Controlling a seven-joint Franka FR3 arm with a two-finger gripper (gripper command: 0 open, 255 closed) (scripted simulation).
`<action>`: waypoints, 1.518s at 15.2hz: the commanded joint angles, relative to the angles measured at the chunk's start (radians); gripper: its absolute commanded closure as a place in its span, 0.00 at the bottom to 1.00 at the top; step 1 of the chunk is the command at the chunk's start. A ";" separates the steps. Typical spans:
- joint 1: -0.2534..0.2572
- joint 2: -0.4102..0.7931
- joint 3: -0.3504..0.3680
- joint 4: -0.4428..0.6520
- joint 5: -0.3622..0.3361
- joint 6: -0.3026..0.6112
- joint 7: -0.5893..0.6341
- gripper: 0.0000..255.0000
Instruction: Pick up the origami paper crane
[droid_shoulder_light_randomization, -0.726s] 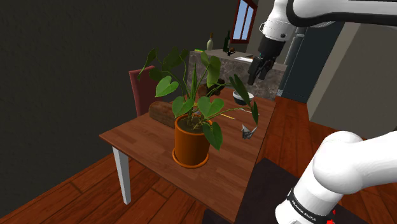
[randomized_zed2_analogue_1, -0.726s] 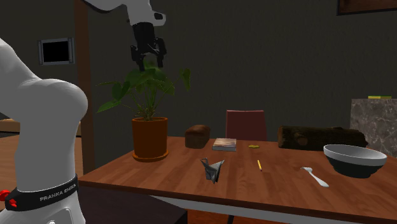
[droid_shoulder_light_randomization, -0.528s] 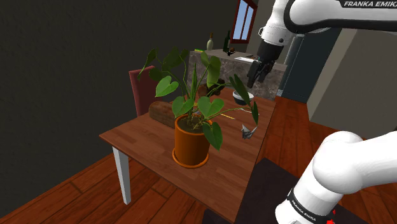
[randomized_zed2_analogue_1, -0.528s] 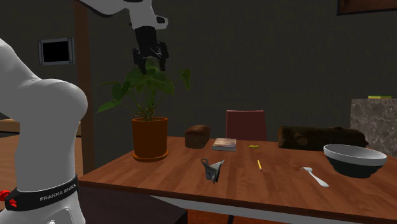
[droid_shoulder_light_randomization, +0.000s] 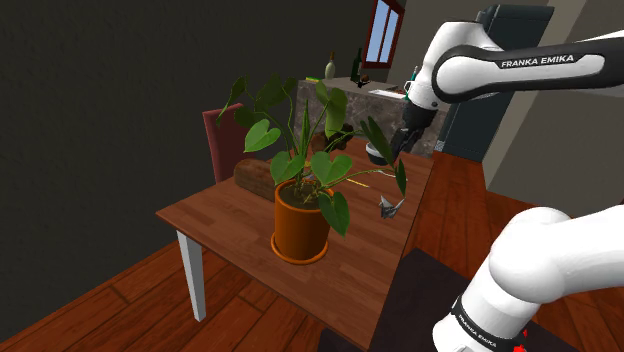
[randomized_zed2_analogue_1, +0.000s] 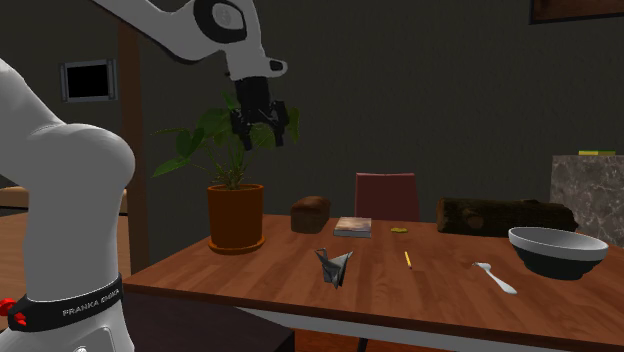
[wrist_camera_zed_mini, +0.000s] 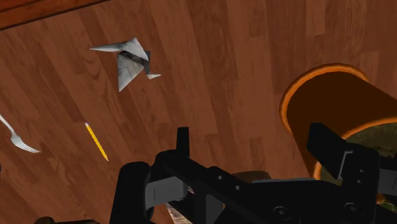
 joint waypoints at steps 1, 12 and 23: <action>-0.011 0.024 -0.029 -0.040 -0.020 0.073 -0.020 0.00; -0.058 0.321 -0.236 -0.143 -0.105 0.515 -0.169 0.00; 0.116 0.795 -0.492 -0.064 0.312 0.914 -0.619 0.00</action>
